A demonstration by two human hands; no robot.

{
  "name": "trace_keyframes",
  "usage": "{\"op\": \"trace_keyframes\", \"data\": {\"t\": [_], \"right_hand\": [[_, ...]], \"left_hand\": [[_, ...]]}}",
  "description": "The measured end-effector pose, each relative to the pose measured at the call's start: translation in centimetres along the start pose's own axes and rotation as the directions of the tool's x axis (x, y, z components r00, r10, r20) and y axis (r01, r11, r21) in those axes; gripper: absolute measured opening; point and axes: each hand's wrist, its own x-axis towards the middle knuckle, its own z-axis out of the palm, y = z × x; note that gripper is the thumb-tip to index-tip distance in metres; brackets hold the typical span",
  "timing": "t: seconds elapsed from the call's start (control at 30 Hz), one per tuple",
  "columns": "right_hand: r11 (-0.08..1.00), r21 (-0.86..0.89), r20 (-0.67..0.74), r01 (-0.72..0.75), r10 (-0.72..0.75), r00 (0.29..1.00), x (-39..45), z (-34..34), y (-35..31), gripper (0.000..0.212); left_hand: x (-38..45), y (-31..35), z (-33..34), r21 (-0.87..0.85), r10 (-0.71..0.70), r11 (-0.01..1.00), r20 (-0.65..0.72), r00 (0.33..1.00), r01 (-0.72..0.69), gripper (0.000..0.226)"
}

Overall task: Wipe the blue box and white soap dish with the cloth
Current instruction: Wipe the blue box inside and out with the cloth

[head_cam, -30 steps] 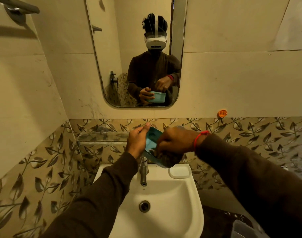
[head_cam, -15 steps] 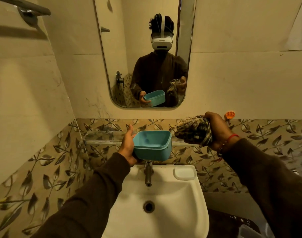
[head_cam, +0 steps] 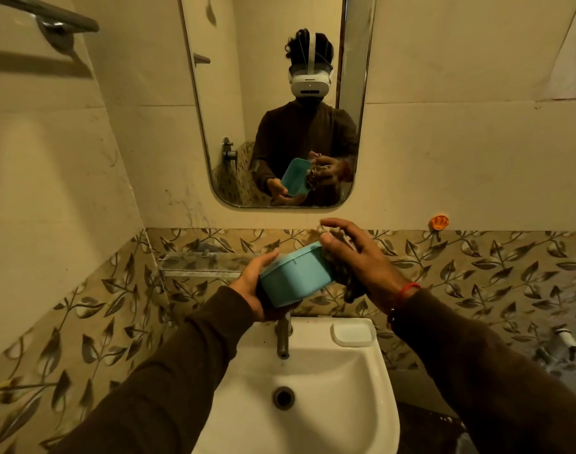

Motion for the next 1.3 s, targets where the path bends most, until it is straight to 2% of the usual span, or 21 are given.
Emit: {"op": "trace_keyframes", "data": {"t": [0.07,0.1,0.27,0.33,0.4,0.5,0.57,0.6,0.67,0.7,0.73,0.8,0.87,0.97,1.03,1.07,1.13,1.2,1.27,1.3], "right_hand": [[0.995,-0.079,0.125,0.069,-0.058,0.990,-0.1,0.3,0.0,0.045],[0.992,-0.095,0.165,0.086,-0.070,0.984,-0.1,0.5,0.0,0.045],[0.971,-0.193,0.258,0.140,-0.088,0.962,-0.2,0.8,0.0,0.025],[0.944,-0.241,0.215,0.225,-0.174,0.961,-0.2,0.9,0.2,0.021],[0.861,-0.417,0.133,0.291,-0.259,0.957,0.1,1.0,0.5,0.031],[0.740,-0.605,0.060,0.294,-0.326,0.943,0.6,1.2,1.1,0.039],[0.626,-0.712,0.043,0.320,-0.415,0.909,0.9,0.9,1.6,0.039],[0.560,-0.761,0.048,0.326,-0.453,0.890,0.9,0.6,1.8,0.038],[0.454,-0.833,0.059,0.317,-0.496,0.866,1.0,0.2,2.1,0.038],[0.413,-0.859,0.057,0.302,-0.509,0.859,1.1,0.2,2.2,0.039],[0.388,-0.876,0.050,0.287,-0.519,0.853,1.2,0.2,2.2,0.039],[0.390,-0.878,0.035,0.278,-0.528,0.849,1.5,0.8,2.1,0.040],[0.415,-0.853,0.053,0.317,-0.534,0.844,1.7,1.6,1.7,0.042],[0.418,-0.823,0.095,0.383,-0.565,0.820,1.6,2.1,1.3,0.038],[0.406,-0.801,0.136,0.440,-0.593,0.794,1.4,1.9,1.2,0.035],[0.388,-0.793,0.164,0.469,-0.606,0.778,1.3,1.6,1.1,0.033],[0.361,-0.779,0.207,0.512,-0.623,0.754,1.2,0.9,1.1,0.031],[0.400,-0.740,0.214,0.541,-0.623,0.752,1.2,0.0,1.0,0.028],[0.517,-0.648,0.172,0.559,-0.616,0.769,1.2,-0.9,1.1,0.025],[0.597,-0.575,0.130,0.559,-0.608,0.783,1.1,-1.2,1.1,0.026]], "left_hand": [[0.3,-0.4,0.2,0.008,0.023,1.000,0.088,0.996,-0.023,0.051],[0.4,-0.7,0.5,0.001,0.032,0.999,0.130,0.991,-0.033,0.053],[0.2,-1.1,0.5,0.014,-0.028,1.000,0.187,0.982,0.026,0.076],[0.1,-1.4,0.8,-0.014,-0.036,0.999,0.194,0.980,0.040,0.069],[0.7,-1.5,1.2,-0.059,0.079,0.996,0.169,0.982,-0.070,0.056],[0.7,-0.5,2.0,0.057,0.086,0.994,0.109,0.990,-0.092,0.085],[0.5,0.2,2.2,0.138,0.225,0.964,0.026,0.974,-0.226,0.082],[0.5,0.4,2.2,0.179,0.363,0.917,-0.013,0.932,-0.355,0.076],[0.0,0.3,2.6,0.241,0.631,0.754,-0.004,0.776,-0.611,0.065],[-0.3,-0.1,3.0,0.297,0.718,0.658,0.033,0.696,-0.693,0.062],[-0.4,-0.3,3.4,0.374,0.779,0.558,0.072,0.623,-0.740,0.059],[-0.4,-0.7,4.2,0.545,0.852,0.385,0.099,0.514,-0.745,0.057],[-0.2,-0.9,4.8,0.625,0.898,0.331,0.020,0.439,-0.707,0.057],[0.2,-1.3,4.9,0.627,0.931,0.345,-0.135,0.339,-0.699,0.059],[0.4,-1.4,4.6,0.603,0.951,0.306,-0.161,0.263,-0.737,0.058],[0.4,-1.2,4.3,0.578,0.955,0.295,-0.161,0.248,-0.761,0.057],[0.3,-0.7,3.9,0.489,0.950,0.313,-0.157,0.271,-0.814,0.054],[0.3,-0.1,3.4,0.377,0.935,0.356,-0.147,0.324,-0.855,0.055],[0.4,0.3,2.9,0.267,0.909,0.415,-0.154,0.387,-0.870,0.060],[0.4,0.4,2.6,0.189,0.882,0.469,-0.154,0.445,-0.863,0.061]]}}
